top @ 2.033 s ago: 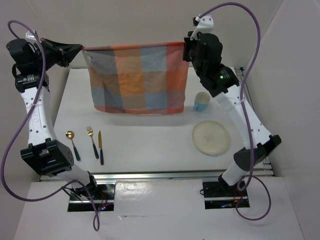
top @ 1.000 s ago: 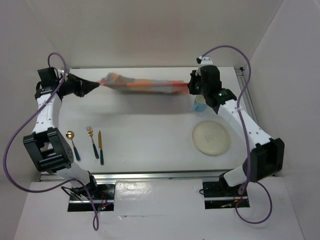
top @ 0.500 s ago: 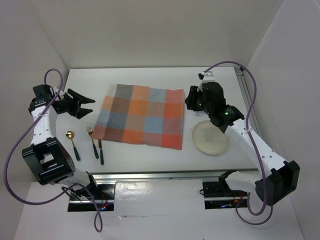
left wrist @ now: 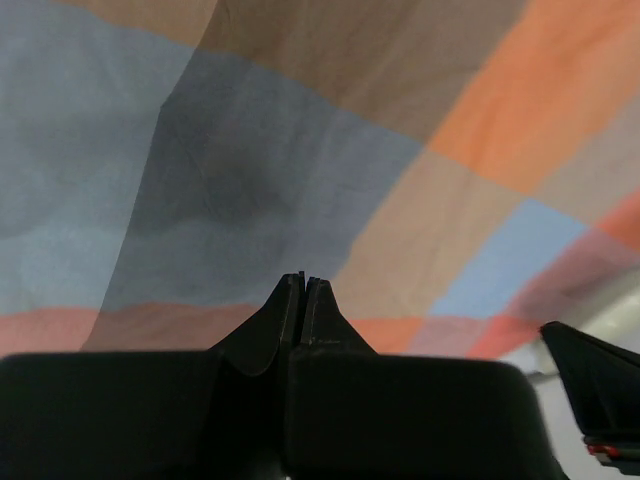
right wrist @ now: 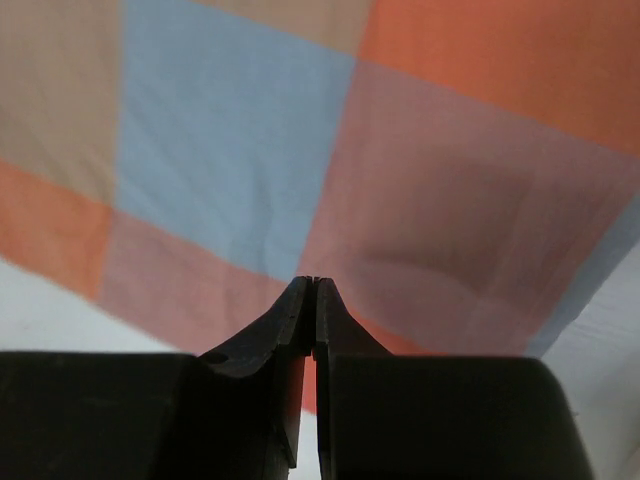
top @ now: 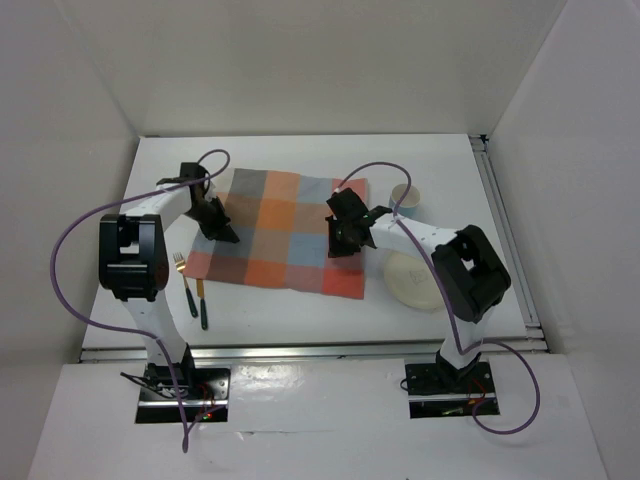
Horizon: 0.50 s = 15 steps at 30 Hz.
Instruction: Set the dinner table for one person
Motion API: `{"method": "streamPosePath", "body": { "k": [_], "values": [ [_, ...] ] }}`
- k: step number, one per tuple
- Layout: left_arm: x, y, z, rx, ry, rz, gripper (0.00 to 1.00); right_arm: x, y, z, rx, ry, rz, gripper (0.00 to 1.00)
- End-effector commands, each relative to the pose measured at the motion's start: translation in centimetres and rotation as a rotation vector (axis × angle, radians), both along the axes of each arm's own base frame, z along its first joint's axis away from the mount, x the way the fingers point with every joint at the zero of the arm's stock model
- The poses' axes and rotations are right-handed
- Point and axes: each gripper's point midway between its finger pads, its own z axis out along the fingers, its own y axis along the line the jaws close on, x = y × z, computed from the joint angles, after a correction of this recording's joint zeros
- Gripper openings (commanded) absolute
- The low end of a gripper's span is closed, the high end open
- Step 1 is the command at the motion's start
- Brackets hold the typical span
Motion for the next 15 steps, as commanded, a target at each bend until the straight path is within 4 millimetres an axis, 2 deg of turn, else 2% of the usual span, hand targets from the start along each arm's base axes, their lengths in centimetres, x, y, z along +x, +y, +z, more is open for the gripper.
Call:
{"method": "streamPosePath", "body": {
  "k": [1,3,4,8,13,15],
  "values": [
    [-0.6,0.4,-1.9,0.148,0.043,-0.041,0.0,1.4,-1.1,-1.0,-0.063,-0.002,-0.11,0.01],
    [-1.1,-0.2,-3.1,0.163,0.08,-0.051,0.0,1.3,-2.7,-3.2,-0.156,0.021,-0.154,0.01],
    [-1.3,-0.9,-3.1,0.164,0.078,-0.07,0.0,0.8,-3.6,-4.7,-0.209,0.056,-0.161,0.01],
    [-2.1,-1.4,-4.6,0.19,0.118,-0.092,0.0,0.5,-6.6,-7.6,-0.335,0.111,-0.242,0.01],
    [-2.6,-1.5,-4.4,0.2,0.138,-0.101,0.0,-0.6,-10.1,-9.6,-0.409,0.173,-0.315,0.0],
    [-2.1,-1.3,-3.8,0.212,0.113,-0.105,0.05,-0.7,-10.9,-9.7,-0.412,0.181,-0.331,0.0]
  ]
}}
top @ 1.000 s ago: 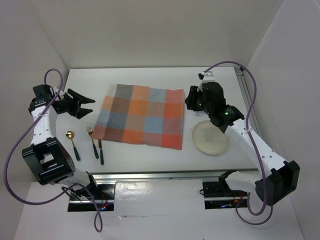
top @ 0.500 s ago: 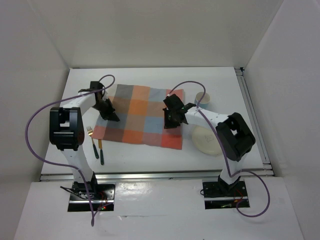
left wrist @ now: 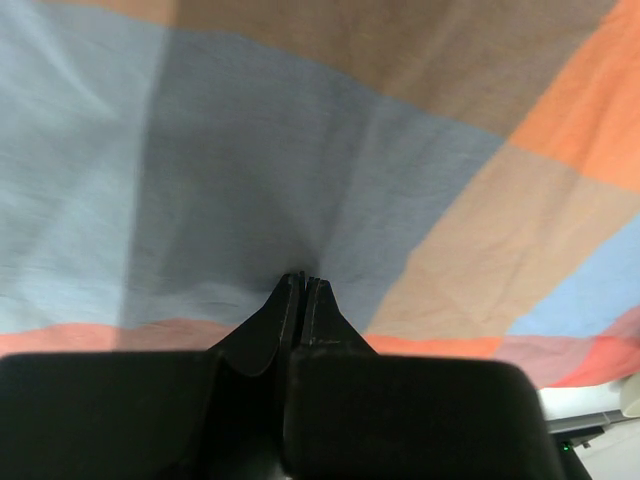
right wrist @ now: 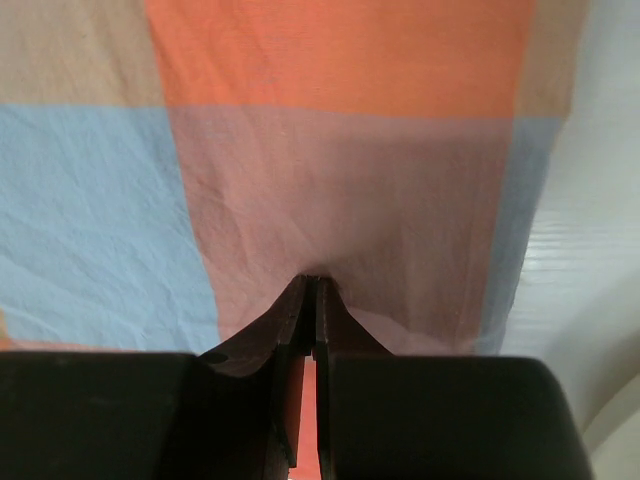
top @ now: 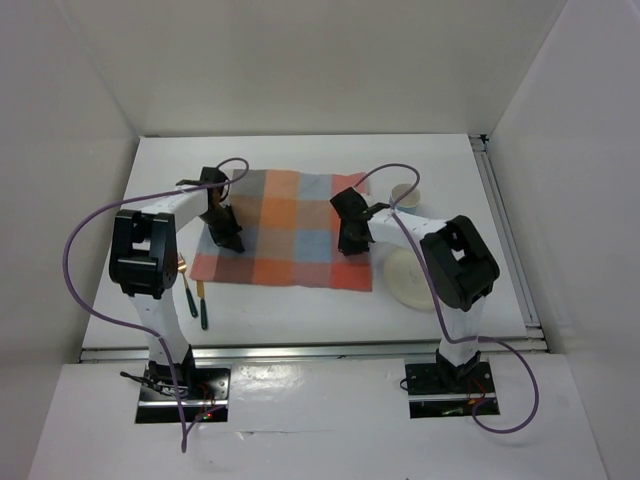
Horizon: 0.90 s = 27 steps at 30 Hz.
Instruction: Set the dinner table for one person
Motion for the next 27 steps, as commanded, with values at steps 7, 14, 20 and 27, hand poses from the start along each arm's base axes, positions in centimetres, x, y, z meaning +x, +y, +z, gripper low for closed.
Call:
{"method": "streamPosePath", "body": {
  "k": [7,14,20,27],
  "values": [
    [1.0,0.7,2.4,0.046,-0.038,-0.028,0.2,-2.8,-9.1,-4.2,-0.233,0.135,-0.17,0.0],
    [1.7,1.1,2.8,0.07,-0.052,-0.032,0.2,-2.6,-9.2,-3.5,-0.212,0.114,-0.138,0.0],
    [3.1,1.0,3.1,0.069,-0.069,-0.031,0.2,-2.0,-6.2,-0.7,-0.138,0.049,-0.083,0.02],
    [5.6,1.0,6.0,0.074,-0.144,-0.026,0.2,1.5,-5.3,8.7,-0.043,-0.166,-0.1,0.65]
  ]
}}
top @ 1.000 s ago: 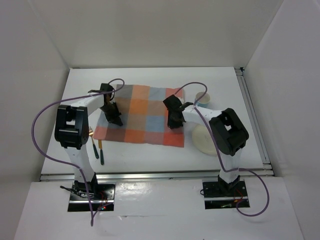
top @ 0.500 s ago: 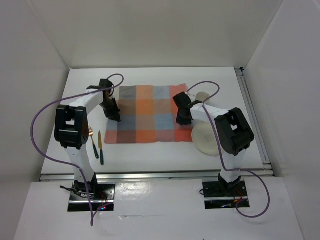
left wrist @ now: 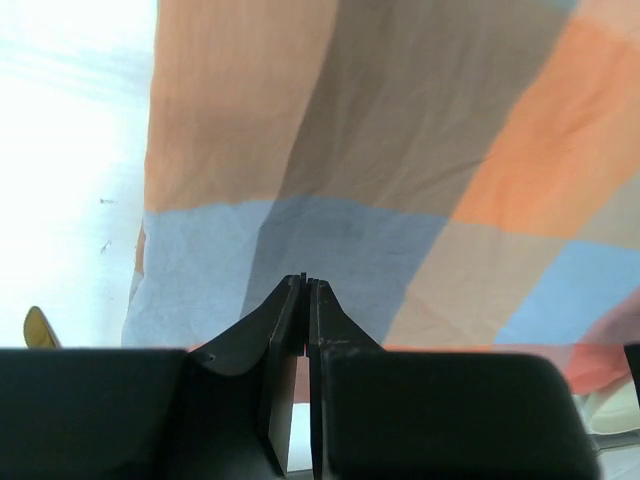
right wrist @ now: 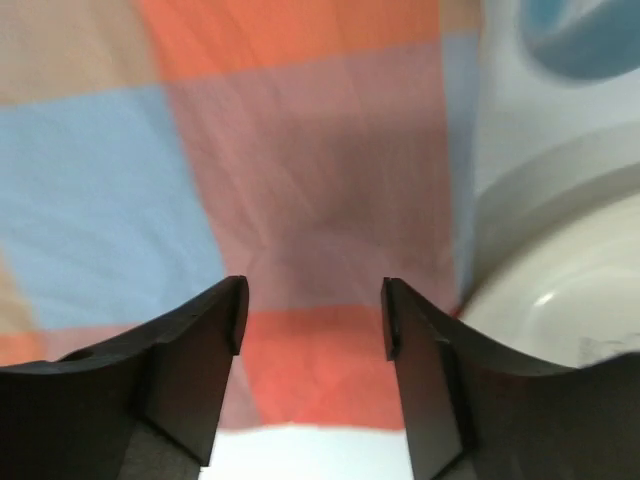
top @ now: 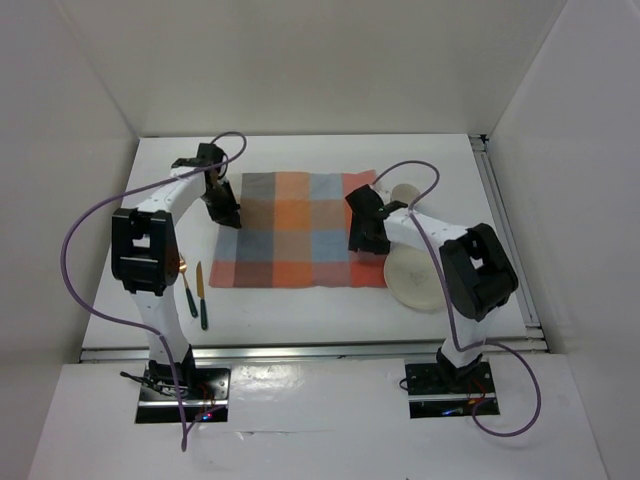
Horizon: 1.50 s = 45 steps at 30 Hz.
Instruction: Set the dinner table for one person
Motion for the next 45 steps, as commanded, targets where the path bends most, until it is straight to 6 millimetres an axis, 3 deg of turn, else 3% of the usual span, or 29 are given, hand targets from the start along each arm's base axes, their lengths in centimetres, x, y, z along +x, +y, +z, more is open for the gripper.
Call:
{"method": "streamPosePath", "body": {
  "k": [1,5,9,14,16,18,24,26,30,32,33,35,38,41,43,44,45],
  "values": [
    [1.8,0.2,2.2,0.021,-0.052,-0.026,0.2,3.3,-0.3,8.9,0.057,-0.197,-0.03,0.68],
    [2.7,-0.3,3.0,0.0,-0.064,-0.033,0.2,5.8,-3.9,13.8,0.085,-0.291,-0.092,0.74],
    [2.9,-0.7,4.3,-0.027,-0.096,-0.032,0.2,8.1,-9.2,15.6,0.099,-0.316,-0.203,0.74],
    [2.5,-1.5,5.3,-0.05,-0.12,-0.05,0.2,10.6,-12.4,14.4,0.071,-0.28,-0.247,0.83],
    [2.5,-1.5,5.7,-0.051,-0.13,-0.05,0.2,11.2,-13.4,12.4,0.059,-0.222,-0.246,0.84],
    [2.5,-1.5,5.7,-0.051,-0.13,-0.05,0.2,11.8,-14.1,10.8,0.047,-0.18,-0.262,0.84],
    [2.0,-1.5,5.1,-0.055,-0.111,-0.061,0.2,12.9,-14.8,9.0,0.065,-0.16,-0.266,0.83],
    [2.0,-1.5,5.1,-0.055,-0.111,-0.061,0.2,12.9,-14.6,7.8,0.068,-0.133,-0.262,0.8],
    [2.0,-1.5,5.1,-0.055,-0.111,-0.061,0.2,12.9,-14.5,7.0,0.075,-0.127,-0.258,0.63],
    [2.0,-1.5,5.1,-0.055,-0.111,-0.061,0.2,12.9,-14.5,7.0,0.075,-0.127,-0.258,0.39],
    [1.9,-1.7,5.2,-0.064,-0.11,-0.065,0.2,13.0,-14.6,7.5,0.074,-0.139,-0.27,0.18],
    [2.1,-1.7,5.1,-0.064,-0.11,-0.065,0.2,13.3,-15.3,9.1,0.048,-0.183,-0.289,0.02],
    [2.6,-1.9,5.8,-0.073,-0.13,-0.068,0.2,13.8,-15.2,11.5,0.015,-0.249,-0.298,0.0],
    [2.5,-2.1,5.8,-0.082,-0.129,-0.072,0.2,15.3,-13.6,16.2,-0.003,-0.35,-0.248,0.0],
    [2.7,-2.2,6.1,-0.091,-0.138,-0.075,0.2,16.2,-12.6,17.1,-0.013,-0.366,-0.222,0.0],
    [2.6,-2.6,6.5,-0.092,-0.147,-0.085,0.2,16.5,-12.2,16.3,-0.032,-0.34,-0.209,0.0],
    [2.6,-2.6,6.5,-0.092,-0.147,-0.085,0.2,17.4,-11.2,17.8,-0.028,-0.375,-0.198,0.0]
  ]
}}
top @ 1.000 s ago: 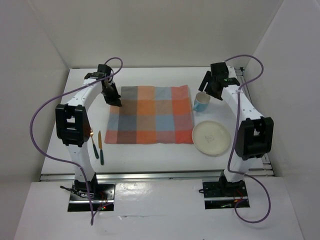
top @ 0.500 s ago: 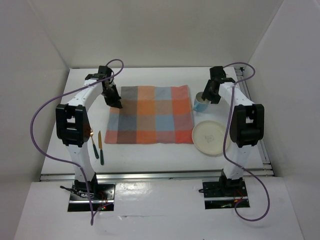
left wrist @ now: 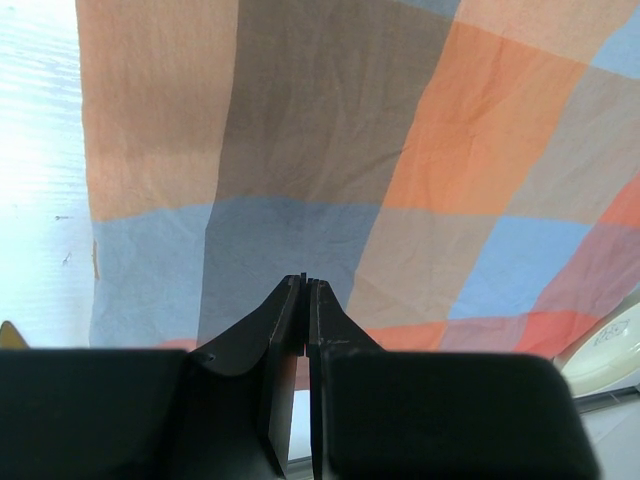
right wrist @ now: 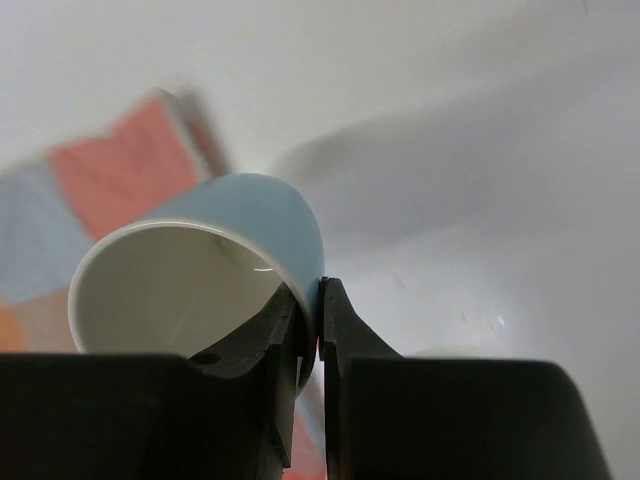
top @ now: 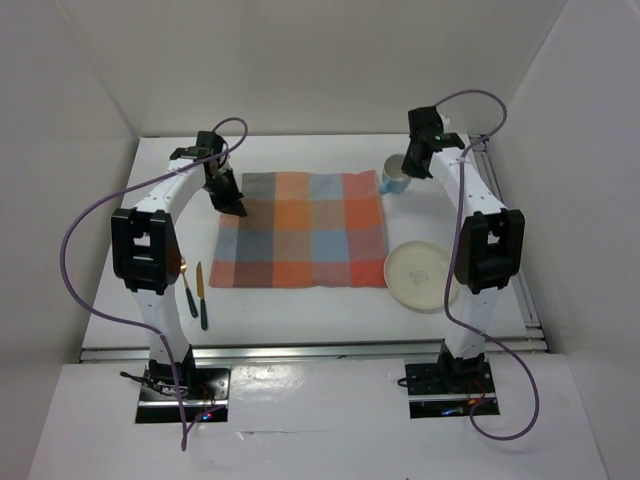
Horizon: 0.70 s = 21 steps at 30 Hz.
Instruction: Set the dinner table for one person
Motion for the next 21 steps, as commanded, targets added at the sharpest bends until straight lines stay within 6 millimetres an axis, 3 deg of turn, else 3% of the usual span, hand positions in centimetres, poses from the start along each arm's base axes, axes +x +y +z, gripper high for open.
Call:
{"method": "streamPosePath", "body": {
  "k": [1,2,3,4,5,7,8,13,19,21],
  "values": [
    [0.5,-0.9,3.1,-0.025,-0.077,-0.029,0.2,3.9,3.1,7.0,-0.017,-0.193,0.046,0.0],
    [0.5,-0.9,3.6,-0.026,-0.088,-0.03,0.21,4.3,3.5,5.6,-0.035,-0.158,0.057,0.0],
    [0.5,-0.9,3.6,-0.026,-0.088,-0.03,0.21,4.7,4.4,5.6,-0.034,-0.158,0.073,0.0],
    [0.3,-0.7,3.5,-0.017,-0.08,-0.026,0.21,5.6,4.7,6.8,-0.022,-0.188,0.078,0.0],
    [0.3,-0.7,3.9,-0.018,-0.09,-0.026,0.21,5.9,5.8,5.5,-0.017,-0.162,0.101,0.0],
    [0.1,-0.7,3.8,-0.017,-0.081,-0.026,0.21,7.0,7.0,6.3,-0.002,-0.193,0.119,0.0],
    [0.0,-0.7,4.3,-0.014,-0.096,-0.035,0.21,7.3,7.6,4.8,-0.007,-0.164,0.129,0.0],
    [-1.0,-0.2,4.4,0.008,-0.091,-0.026,0.21,8.2,9.6,2.8,0.021,-0.131,0.164,0.0],
    [-1.6,0.8,4.4,0.057,-0.081,0.004,0.21,8.6,9.9,0.1,0.02,-0.086,0.17,0.0],
    [-1.7,1.4,4.2,0.09,-0.073,0.027,0.21,8.6,10.1,-0.5,0.026,-0.074,0.177,0.08]
  ]
}}
